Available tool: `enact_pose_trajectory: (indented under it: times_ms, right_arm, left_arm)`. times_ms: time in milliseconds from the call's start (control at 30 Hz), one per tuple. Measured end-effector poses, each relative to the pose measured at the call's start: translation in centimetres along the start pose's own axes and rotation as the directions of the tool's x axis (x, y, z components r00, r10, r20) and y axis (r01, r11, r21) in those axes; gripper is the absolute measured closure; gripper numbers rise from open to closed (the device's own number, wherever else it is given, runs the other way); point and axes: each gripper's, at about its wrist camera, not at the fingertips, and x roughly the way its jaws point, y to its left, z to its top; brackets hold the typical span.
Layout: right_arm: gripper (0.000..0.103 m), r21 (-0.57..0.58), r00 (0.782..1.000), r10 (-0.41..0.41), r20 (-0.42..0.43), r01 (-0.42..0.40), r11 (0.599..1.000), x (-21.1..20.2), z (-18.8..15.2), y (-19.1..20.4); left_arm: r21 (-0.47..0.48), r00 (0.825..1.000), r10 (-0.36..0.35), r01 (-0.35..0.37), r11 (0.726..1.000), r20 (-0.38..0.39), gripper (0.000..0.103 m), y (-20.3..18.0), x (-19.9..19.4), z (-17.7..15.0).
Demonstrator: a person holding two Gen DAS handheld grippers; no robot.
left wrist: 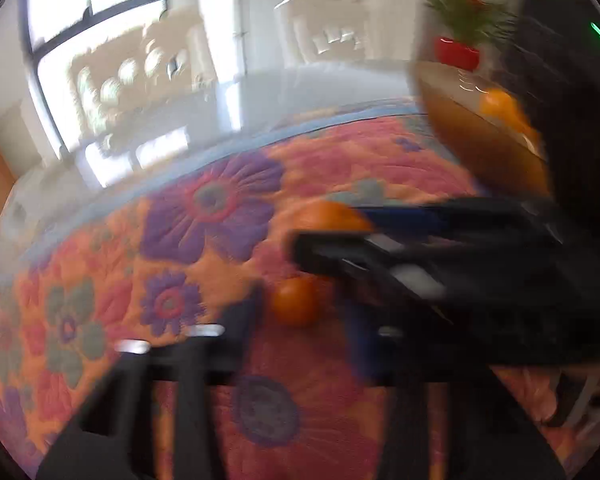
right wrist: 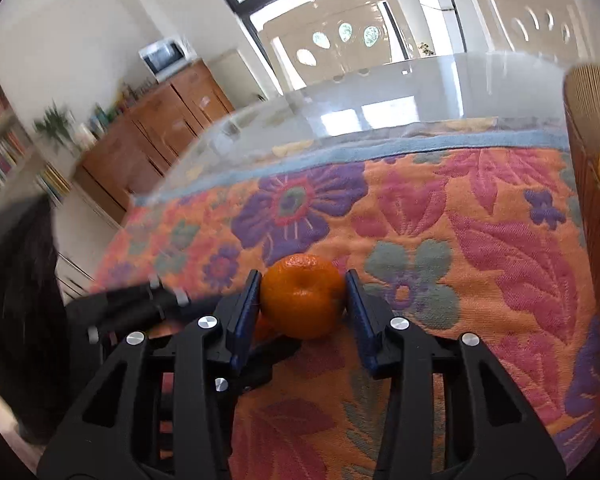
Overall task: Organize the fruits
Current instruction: 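Grasp a mandarin with the right tool while the left tool grasps an orange cherry tomato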
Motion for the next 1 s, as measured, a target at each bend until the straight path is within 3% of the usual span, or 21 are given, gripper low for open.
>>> enact_pose_trajectory:
  times_ms: [100, 167, 367, 567, 1000]
  right_arm:
    - [0.060, 0.055, 1.000, -0.010, 0.013, 0.010, 0.998, -0.5, -0.1, -1.0]
    - [0.060, 0.079, 1.000, -0.004, 0.020, 0.002, 0.997, -0.8, -0.1, -1.4]
    - [0.060, 0.104, 0.998, -0.008, 0.067, 0.001, 0.995, -1.8, -0.2, -1.9]
    - [0.060, 0.066, 0.995, 0.007, 0.098, -0.013, 0.998, -2.2, -0.2, -1.2]
    - [0.060, 0.028, 0.990, 0.004, 0.140, -0.008, 1.000, -3.0, -0.4, -0.4]
  left_arm:
    - [0.113, 1.000, 0.003, -0.005, 0.994, 0.014, 0.083, -2.6, -0.3, -0.2]
    - [0.130, 1.000, -0.004, 0.000, 0.991, 0.023, 0.083, -3.0, -0.5, -0.3]
    - [-0.002, 0.998, -0.025, 0.025, 1.000, 0.050, 0.083, -0.2, -1.0, -0.3]
    - [-0.123, 0.999, -0.002, 0.007, 0.992, 0.042, 0.083, 2.2, -0.6, -0.2]
    - [-0.180, 0.999, 0.049, -0.044, 0.983, 0.020, 0.083, 3.4, -0.2, -0.1]
